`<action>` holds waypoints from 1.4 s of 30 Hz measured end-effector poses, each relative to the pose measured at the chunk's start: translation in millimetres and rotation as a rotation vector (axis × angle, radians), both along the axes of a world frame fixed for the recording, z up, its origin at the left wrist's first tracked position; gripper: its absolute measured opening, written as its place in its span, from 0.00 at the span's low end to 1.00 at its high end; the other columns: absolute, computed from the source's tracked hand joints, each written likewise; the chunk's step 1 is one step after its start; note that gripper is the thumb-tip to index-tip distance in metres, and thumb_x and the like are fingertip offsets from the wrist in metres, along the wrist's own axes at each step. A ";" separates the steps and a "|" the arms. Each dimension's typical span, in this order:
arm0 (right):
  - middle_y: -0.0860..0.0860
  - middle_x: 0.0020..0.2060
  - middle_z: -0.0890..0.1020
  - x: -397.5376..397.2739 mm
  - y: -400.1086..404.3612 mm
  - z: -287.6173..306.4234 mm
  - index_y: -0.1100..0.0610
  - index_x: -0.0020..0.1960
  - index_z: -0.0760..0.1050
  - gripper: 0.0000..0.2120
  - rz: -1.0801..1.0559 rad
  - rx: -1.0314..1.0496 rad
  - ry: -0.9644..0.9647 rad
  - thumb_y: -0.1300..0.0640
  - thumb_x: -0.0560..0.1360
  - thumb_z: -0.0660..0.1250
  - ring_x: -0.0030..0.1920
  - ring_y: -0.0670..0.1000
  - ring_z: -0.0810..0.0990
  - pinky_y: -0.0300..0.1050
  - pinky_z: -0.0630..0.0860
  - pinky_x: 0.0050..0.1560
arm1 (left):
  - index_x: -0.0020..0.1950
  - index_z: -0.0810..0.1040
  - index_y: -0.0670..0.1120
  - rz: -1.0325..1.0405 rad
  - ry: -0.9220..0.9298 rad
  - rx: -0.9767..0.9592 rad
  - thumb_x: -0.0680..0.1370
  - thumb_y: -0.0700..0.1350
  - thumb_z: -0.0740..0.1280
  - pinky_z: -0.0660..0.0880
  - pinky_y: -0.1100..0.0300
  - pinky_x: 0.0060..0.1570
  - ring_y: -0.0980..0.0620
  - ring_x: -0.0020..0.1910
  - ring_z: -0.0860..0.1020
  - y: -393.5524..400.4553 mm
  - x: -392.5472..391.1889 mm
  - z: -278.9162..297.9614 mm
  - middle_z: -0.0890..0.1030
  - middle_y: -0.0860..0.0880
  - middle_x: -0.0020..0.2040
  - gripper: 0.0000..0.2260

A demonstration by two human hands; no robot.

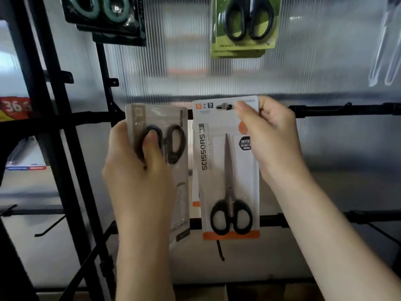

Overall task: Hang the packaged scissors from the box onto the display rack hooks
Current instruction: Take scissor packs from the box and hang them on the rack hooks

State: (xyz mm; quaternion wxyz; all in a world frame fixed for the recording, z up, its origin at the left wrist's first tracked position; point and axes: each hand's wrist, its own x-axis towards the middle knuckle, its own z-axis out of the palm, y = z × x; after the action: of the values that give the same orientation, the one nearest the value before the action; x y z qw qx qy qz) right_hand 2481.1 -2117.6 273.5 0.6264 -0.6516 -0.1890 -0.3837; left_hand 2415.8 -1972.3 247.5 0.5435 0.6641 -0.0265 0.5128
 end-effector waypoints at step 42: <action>0.46 0.42 0.82 -42.8 -141.3 -112.3 0.44 0.41 0.75 0.10 -0.413 0.127 0.276 0.58 0.76 0.65 0.46 0.51 0.82 0.50 0.78 0.51 | 0.51 0.75 0.52 -0.491 0.368 0.429 0.72 0.37 0.70 0.78 0.60 0.30 0.55 0.36 0.81 -101.7 0.2 -16.0 0.80 0.53 0.40 0.12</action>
State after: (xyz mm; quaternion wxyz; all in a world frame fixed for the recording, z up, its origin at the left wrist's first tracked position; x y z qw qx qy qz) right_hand 2438.2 -2258.9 161.2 0.5942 -0.6821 0.0601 -0.4220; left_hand 2416.0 -2074.1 231.4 0.4945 0.8178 -0.1936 0.2218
